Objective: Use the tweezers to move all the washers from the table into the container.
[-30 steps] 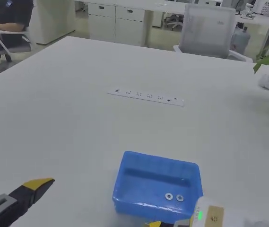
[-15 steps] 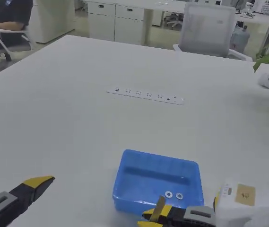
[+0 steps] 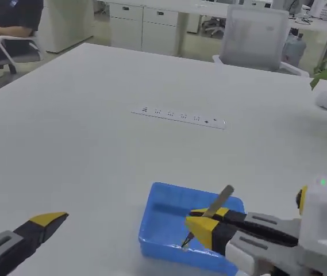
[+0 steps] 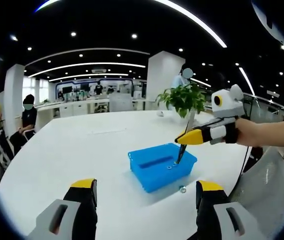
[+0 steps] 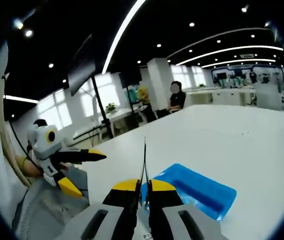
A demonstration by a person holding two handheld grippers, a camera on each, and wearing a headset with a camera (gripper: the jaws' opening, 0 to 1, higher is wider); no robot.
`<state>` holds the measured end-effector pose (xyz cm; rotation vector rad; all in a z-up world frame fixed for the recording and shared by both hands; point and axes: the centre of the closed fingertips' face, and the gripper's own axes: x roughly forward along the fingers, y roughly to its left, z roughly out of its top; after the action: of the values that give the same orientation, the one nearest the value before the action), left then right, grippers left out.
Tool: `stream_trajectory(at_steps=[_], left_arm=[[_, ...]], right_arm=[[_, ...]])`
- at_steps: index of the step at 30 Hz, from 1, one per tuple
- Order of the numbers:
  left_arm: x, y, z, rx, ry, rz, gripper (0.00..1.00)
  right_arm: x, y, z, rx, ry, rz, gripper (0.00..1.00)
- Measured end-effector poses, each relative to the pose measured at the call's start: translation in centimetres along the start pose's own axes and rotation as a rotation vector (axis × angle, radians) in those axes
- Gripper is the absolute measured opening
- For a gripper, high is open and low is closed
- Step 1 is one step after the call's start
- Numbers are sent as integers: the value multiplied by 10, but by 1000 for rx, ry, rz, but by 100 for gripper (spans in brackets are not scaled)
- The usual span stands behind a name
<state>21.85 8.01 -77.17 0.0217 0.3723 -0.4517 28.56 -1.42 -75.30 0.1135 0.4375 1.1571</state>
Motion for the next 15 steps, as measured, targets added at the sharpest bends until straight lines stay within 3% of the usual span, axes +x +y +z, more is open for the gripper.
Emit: stream_trajectory(at_steps=[6,15], left_arm=[[0,1,0,0,-1,-3,82],[0,1,-3,0,3,-9,82]], right_arm=[[-1,-29,3,68,1,-45,3],[14,-53,-10,140,56,-72,3]])
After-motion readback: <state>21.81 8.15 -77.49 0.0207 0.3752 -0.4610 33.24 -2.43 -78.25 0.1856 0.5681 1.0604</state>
